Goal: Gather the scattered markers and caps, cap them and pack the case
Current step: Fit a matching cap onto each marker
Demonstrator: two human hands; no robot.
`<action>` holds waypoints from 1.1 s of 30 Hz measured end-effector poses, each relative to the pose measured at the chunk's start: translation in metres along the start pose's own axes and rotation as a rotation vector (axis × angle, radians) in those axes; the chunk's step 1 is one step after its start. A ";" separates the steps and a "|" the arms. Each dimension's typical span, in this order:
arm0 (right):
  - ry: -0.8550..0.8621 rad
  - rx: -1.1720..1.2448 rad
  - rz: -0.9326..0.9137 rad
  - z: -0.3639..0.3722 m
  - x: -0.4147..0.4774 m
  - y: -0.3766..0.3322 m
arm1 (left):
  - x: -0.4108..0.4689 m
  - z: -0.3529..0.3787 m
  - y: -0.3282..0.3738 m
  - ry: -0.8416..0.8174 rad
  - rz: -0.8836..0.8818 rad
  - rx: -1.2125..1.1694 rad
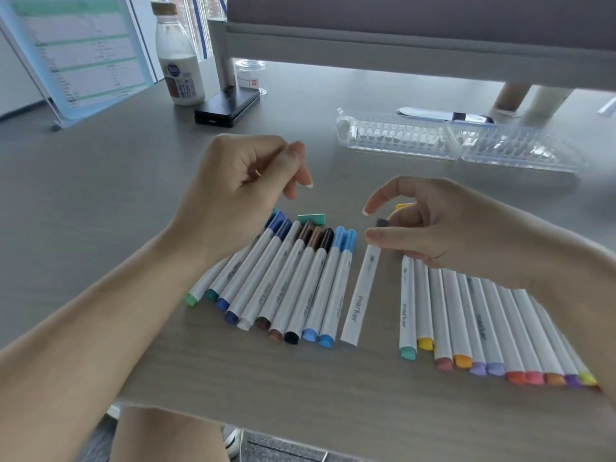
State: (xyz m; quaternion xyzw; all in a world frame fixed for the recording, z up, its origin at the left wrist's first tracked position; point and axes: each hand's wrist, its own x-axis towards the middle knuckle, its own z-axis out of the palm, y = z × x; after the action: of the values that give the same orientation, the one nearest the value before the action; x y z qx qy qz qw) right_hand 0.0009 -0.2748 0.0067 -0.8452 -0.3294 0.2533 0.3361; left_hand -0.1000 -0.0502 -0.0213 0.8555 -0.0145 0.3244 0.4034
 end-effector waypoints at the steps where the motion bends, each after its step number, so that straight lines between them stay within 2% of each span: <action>1: 0.046 -0.068 -0.005 0.003 0.000 -0.001 | 0.000 0.001 0.000 -0.008 -0.003 0.007; 6: 0.220 -0.340 -0.052 0.019 0.002 -0.010 | 0.000 0.002 -0.005 -0.028 -0.024 0.046; 11: 0.337 -0.323 -0.123 0.000 -0.008 -0.008 | 0.001 0.001 -0.011 -0.056 -0.060 0.229; 18: 0.179 -0.521 -0.052 -0.011 -0.016 -0.005 | 0.010 0.000 -0.009 -0.256 -0.237 0.409; 25: 0.123 -0.573 -0.044 -0.004 -0.018 -0.004 | 0.028 0.005 0.005 -0.351 -0.266 0.506; 33: 0.160 -0.552 -0.050 0.003 -0.019 -0.008 | 0.053 0.019 0.003 -0.431 -0.247 0.574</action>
State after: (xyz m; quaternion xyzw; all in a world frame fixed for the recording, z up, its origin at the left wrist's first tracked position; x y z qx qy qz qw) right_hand -0.0160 -0.2828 0.0148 -0.9136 -0.3792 0.0784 0.1243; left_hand -0.0486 -0.0525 0.0022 0.9776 0.0956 0.0768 0.1708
